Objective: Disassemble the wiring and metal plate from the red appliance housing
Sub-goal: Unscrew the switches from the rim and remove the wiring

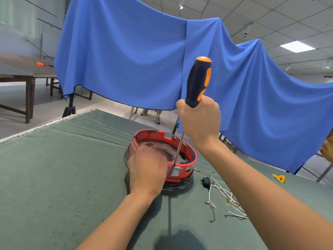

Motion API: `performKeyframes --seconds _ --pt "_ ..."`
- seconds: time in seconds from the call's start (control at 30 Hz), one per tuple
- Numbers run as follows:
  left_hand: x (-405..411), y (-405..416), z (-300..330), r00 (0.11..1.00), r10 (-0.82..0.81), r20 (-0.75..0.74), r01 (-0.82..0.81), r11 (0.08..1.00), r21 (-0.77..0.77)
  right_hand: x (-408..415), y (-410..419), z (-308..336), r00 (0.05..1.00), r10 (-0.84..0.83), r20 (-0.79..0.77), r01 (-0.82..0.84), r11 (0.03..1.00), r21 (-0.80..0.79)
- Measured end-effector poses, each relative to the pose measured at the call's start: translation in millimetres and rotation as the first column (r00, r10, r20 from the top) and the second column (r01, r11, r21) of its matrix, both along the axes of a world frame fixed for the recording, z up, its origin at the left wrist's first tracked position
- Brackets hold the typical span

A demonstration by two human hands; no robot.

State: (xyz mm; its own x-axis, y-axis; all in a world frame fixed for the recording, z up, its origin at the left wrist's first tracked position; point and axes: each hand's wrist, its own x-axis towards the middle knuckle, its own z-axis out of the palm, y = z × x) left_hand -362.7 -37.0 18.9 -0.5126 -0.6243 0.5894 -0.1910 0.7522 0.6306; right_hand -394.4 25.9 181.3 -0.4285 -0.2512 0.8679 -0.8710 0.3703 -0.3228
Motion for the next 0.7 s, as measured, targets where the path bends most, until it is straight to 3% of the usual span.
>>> performKeyframes --seconds 0.23,0.47,0.7 --pt "0 -1 0 0.999 -0.013 0.033 0.012 1.000 0.026 -23 -35 9 0.980 -0.119 0.162 0.098 0.987 0.128" --pt "-1 -1 -1 0.999 -0.020 -0.027 0.022 0.998 0.059 -50 -67 5 0.967 -0.176 0.182 0.121 0.952 0.280" --pt "-1 -2 0 1.000 -0.029 0.011 0.029 0.999 0.039 -74 -73 1 0.913 -0.263 0.311 0.171 0.940 0.294"
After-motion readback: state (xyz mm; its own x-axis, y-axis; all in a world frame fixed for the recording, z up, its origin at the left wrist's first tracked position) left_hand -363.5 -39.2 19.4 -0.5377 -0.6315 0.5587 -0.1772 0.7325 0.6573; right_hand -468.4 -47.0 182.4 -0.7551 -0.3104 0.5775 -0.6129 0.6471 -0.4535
